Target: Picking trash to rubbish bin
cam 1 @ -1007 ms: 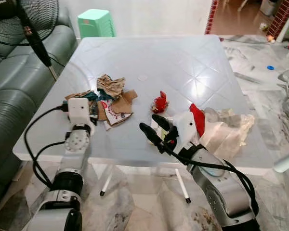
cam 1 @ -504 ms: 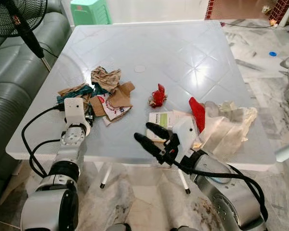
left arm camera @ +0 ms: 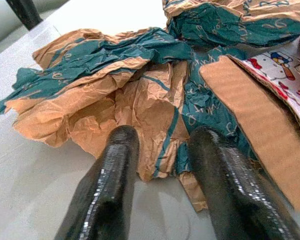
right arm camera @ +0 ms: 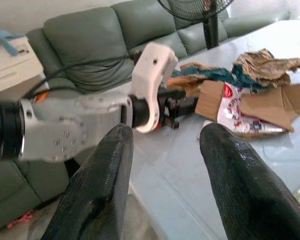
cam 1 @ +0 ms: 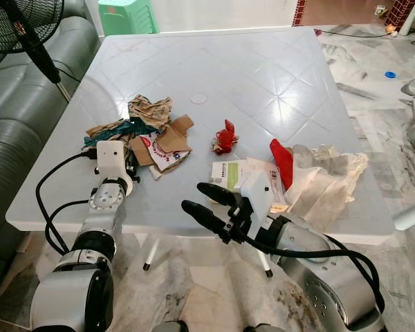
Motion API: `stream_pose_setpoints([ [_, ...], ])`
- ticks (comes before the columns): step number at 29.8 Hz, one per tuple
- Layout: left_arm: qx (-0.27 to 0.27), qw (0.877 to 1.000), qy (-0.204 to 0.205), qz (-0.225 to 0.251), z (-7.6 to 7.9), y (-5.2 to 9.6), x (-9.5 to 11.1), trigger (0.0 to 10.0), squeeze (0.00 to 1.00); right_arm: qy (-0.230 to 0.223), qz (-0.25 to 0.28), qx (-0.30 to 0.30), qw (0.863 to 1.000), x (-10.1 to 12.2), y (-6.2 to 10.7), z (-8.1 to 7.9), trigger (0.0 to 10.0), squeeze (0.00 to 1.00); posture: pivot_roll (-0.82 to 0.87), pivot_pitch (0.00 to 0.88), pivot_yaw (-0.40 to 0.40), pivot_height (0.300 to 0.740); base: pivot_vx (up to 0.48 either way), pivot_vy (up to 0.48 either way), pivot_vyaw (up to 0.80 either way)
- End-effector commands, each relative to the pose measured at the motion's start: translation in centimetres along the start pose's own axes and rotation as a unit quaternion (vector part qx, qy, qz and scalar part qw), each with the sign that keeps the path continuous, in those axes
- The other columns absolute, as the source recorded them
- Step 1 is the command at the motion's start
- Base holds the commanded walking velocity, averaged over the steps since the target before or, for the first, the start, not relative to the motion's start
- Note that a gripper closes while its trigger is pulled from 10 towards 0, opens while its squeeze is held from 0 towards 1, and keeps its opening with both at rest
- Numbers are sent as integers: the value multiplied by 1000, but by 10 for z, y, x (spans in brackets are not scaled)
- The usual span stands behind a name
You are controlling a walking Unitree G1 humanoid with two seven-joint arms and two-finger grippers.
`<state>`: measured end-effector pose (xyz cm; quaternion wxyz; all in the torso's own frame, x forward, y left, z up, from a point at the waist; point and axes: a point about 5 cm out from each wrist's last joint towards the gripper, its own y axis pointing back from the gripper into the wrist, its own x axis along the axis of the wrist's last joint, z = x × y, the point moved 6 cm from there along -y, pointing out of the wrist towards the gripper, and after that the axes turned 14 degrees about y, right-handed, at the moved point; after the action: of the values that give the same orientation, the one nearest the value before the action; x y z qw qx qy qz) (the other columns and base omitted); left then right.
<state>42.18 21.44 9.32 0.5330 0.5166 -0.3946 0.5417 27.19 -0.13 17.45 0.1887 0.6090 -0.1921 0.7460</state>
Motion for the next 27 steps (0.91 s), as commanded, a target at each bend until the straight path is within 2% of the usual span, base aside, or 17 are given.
stream_pose_setpoints([
  [1,20,998,-7,-57,-16,13,-38,0,0,-10,5,14,1000,0,-3,-4,10000,0,-32,113,41,740,0,0,0],
  [11,17,1000,-7,-8,-26,39,-44,0,0,-26,16,28,999,1,-5,-2,10000,0,-5,94,37,740,0,0,0],
  [15,15,1000,-12,11,-26,55,-43,0,0,-25,16,29,999,0,-6,-1,10000,0,6,89,35,740,0,0,0],
  [16,13,1000,-12,19,-24,65,-41,0,0,-25,16,30,999,-1,-7,0,10000,0,10,89,35,740,0,0,0],
  [18,12,1000,-13,21,-23,69,-41,0,0,-25,16,30,999,-1,-7,0,10000,0,12,88,35,740,0,0,0],
  [19,13,999,-15,28,-22,79,-38,0,0,-25,16,30,999,-1,-7,0,10000,0,20,87,35,740,0,0,0],
  [20,15,999,-18,33,-23,82,-36,0,0,-26,17,30,999,-1,-7,0,10000,0,20,87,35,740,0,0,0],
  [22,16,999,-20,37,-23,84,-35,0,0,-26,17,30,999,-1,-7,0,10000,0,20,87,35,740,0,0,0],
  [25,21,995,-48,80,-23,89,-14,0,0,-27,18,30,999,-2,-8,0,10000,0,26,86,32,740,0,0,0],
  [26,19,993,-52,108,-21,86,1,9608,0,-27,18,30,999,-2,-9,0,10000,0,25,85,30,740,0,0,0],
  [27,19,992,-45,120,-21,83,9,10000,478,-26,18,30,999,-2,-9,0,10000,0,22,84,28,740,0,0,0],
])
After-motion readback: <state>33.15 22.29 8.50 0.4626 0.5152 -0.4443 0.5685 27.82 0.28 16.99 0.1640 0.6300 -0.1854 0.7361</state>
